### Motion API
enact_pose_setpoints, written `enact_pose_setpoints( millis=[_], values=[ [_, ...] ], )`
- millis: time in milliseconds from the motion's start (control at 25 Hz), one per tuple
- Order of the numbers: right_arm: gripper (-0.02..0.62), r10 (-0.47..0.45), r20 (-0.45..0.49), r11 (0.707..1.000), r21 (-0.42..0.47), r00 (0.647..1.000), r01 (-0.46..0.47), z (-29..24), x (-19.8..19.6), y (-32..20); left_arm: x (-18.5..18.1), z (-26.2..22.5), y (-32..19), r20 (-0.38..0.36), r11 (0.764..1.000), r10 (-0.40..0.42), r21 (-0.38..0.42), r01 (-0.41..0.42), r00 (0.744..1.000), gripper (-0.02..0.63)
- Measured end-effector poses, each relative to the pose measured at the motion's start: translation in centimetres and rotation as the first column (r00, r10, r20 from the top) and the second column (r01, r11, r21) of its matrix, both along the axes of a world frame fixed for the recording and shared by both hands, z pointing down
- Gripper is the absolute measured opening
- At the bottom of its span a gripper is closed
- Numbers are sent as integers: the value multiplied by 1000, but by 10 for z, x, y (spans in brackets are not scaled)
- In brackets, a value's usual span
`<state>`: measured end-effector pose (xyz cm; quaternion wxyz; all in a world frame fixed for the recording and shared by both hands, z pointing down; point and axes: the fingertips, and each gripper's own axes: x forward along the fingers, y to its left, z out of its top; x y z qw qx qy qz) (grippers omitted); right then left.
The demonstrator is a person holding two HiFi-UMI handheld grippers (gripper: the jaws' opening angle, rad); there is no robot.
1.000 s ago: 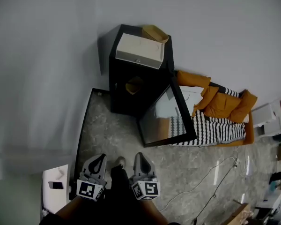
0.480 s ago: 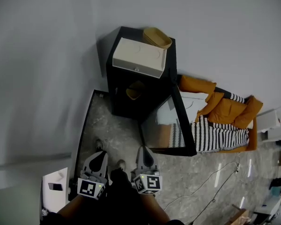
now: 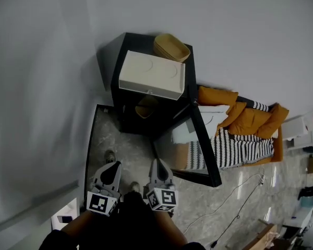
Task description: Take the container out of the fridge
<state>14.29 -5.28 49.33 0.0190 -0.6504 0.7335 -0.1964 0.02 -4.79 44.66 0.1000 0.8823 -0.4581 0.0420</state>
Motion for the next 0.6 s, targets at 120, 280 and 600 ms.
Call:
enact_pose_setpoints(
  millis=[120, 280, 600],
  values=[
    [0, 34, 2, 999, -24, 999, -34, 13, -2, -28, 0, 6, -25, 4, 999, 44, -27, -44, 999, 5],
    [0, 68, -1, 996, -58, 998, -68, 35, -1, -66, 0, 9, -60, 4, 998, 60, -26, -60, 998, 5],
    [2, 112, -40, 987, -115, 993, -116, 90, 6, -136, 2, 10, -101, -31, 998, 65, -20, -66, 997, 5]
  ],
)
